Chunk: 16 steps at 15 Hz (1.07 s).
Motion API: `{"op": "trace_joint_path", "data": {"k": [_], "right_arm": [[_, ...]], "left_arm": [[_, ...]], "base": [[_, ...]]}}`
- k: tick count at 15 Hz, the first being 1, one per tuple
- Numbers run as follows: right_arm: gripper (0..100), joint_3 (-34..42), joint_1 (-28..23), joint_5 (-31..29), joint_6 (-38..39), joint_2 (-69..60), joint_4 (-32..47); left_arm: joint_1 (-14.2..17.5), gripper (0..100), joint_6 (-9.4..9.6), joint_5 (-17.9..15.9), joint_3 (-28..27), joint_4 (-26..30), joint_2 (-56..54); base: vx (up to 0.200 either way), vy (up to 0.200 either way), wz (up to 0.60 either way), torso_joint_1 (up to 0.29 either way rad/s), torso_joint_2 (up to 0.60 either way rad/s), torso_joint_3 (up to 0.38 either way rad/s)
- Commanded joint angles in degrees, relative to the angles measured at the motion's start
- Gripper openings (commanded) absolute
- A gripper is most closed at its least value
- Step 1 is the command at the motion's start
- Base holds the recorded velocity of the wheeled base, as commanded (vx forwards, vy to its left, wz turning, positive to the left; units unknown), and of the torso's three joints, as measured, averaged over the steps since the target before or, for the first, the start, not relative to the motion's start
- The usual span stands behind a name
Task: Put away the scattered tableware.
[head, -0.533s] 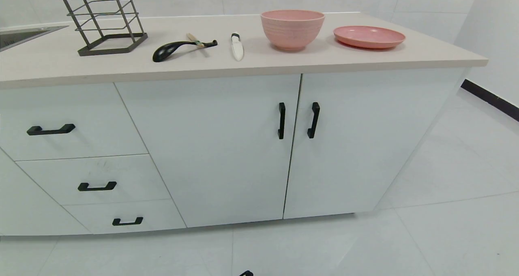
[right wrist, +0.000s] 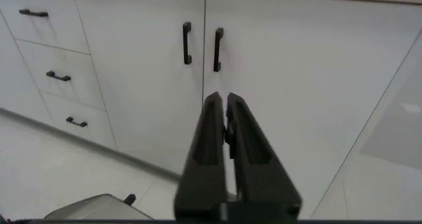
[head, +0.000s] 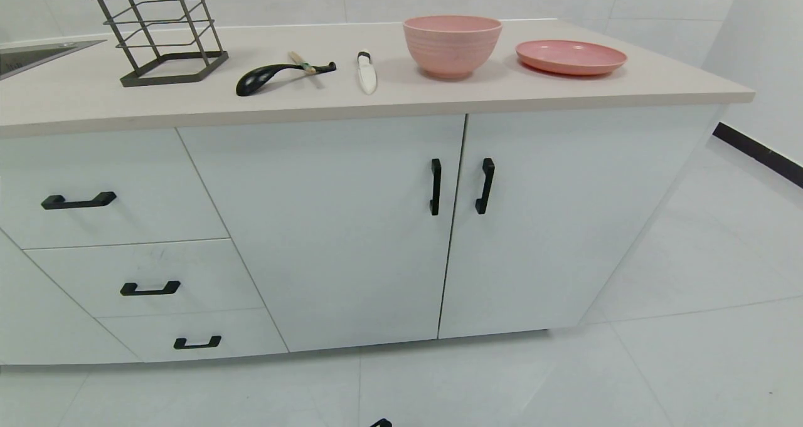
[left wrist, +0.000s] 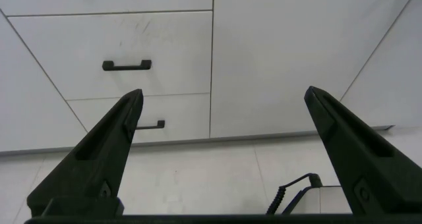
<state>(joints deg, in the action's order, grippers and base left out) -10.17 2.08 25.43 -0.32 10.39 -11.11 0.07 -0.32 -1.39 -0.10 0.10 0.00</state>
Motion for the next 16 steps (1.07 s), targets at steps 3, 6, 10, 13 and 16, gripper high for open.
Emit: {"op": "trace_joint_path", "data": {"k": [3, 6, 10, 13, 16], "right_arm": [[100, -2.75, 1.61, 0.85, -1.79, 22.05, -11.04], [100, -1.43, 1.61, 0.94, -1.79, 33.82, -23.87], [100, 3.40, 4.68, 0.94, -2.06, 48.24, -41.01], [100, 8.15, 6.97, 0.94, -3.81, 59.49, -56.48], [100, 7.53, 9.43, 2.70, -3.90, 71.18, -68.79]], "left_arm": [[0.01, 100, -0.30, -0.02, 0.01, -0.10, 0.09], [0.01, 100, 0.23, -0.19, 0.01, -0.10, 0.09], [0.01, 100, 0.32, -0.63, 0.01, -0.10, 0.09], [0.01, 100, 0.32, -0.72, 0.01, -0.10, 0.09], [0.01, 100, 0.23, -0.72, 0.01, -0.10, 0.09]], "base": [[0.000, 0.000, 0.00, 0.000, 0.00, 0.000], [0.000, 0.000, 0.00, 0.000, 0.00, 0.000], [0.000, 0.000, 0.00, 0.000, 0.00, 0.000], [0.000, 0.000, 0.00, 0.000, 0.00, 0.000], [0.000, 0.000, 0.00, 0.000, 0.00, 0.000]]}}
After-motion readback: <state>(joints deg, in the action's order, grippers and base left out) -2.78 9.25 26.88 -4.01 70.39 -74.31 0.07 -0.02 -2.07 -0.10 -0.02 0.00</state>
